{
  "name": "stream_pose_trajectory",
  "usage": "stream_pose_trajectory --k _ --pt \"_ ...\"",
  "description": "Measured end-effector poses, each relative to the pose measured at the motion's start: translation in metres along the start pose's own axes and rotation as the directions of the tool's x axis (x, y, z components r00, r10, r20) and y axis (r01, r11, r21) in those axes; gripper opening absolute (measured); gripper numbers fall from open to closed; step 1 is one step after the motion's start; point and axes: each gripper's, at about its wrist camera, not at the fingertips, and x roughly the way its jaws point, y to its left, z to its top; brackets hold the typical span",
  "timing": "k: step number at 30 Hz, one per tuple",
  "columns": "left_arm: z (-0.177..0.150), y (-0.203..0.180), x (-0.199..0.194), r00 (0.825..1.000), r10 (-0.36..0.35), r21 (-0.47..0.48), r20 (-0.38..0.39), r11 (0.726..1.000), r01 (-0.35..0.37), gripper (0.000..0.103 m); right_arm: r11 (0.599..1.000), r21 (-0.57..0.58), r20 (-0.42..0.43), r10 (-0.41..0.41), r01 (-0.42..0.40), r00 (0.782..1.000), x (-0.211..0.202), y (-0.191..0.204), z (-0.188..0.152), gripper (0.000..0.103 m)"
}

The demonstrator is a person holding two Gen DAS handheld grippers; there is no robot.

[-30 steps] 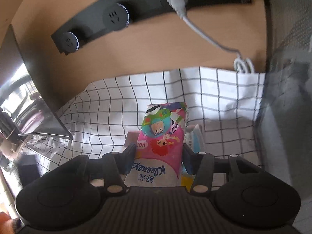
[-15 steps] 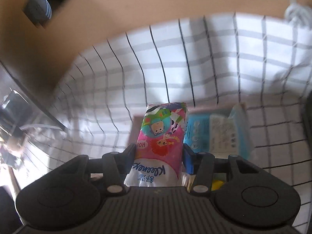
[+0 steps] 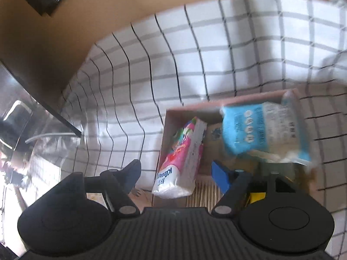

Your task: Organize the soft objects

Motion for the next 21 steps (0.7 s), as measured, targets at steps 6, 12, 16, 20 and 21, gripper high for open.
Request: stream_pose_trajectory --k 6,12,16,20,21 --pt "-0.035 0.016 -0.022 1.000 -0.011 -0.020 -0.002 1.000 0.011 0.053 0.988 -0.095 0.224 -0.102 0.126 0.969 -0.054 0.019 -0.066 0.080" --pt "-0.094 0.015 -0.029 0.995 0.094 -0.075 -0.039 0.992 -0.097 0.053 0.955 -0.216 0.242 -0.151 0.205 0.958 -0.072 0.011 -0.146 0.086" --pt "-0.116 0.005 -0.024 0.979 0.188 -0.134 -0.082 0.971 -0.197 0.053 0.928 -0.283 0.146 -0.208 0.243 0.967 -0.050 -0.020 -0.169 0.086" --pt "-0.131 -0.015 -0.010 0.953 0.298 -0.182 -0.052 0.935 -0.303 0.056 0.913 -0.337 0.088 -0.211 0.229 0.973 -0.031 -0.046 -0.181 0.086" --pt "-0.133 -0.020 -0.008 0.947 0.318 -0.180 -0.031 0.931 -0.319 0.058 0.908 -0.355 0.080 -0.208 0.223 0.975 -0.028 -0.051 -0.184 0.086"
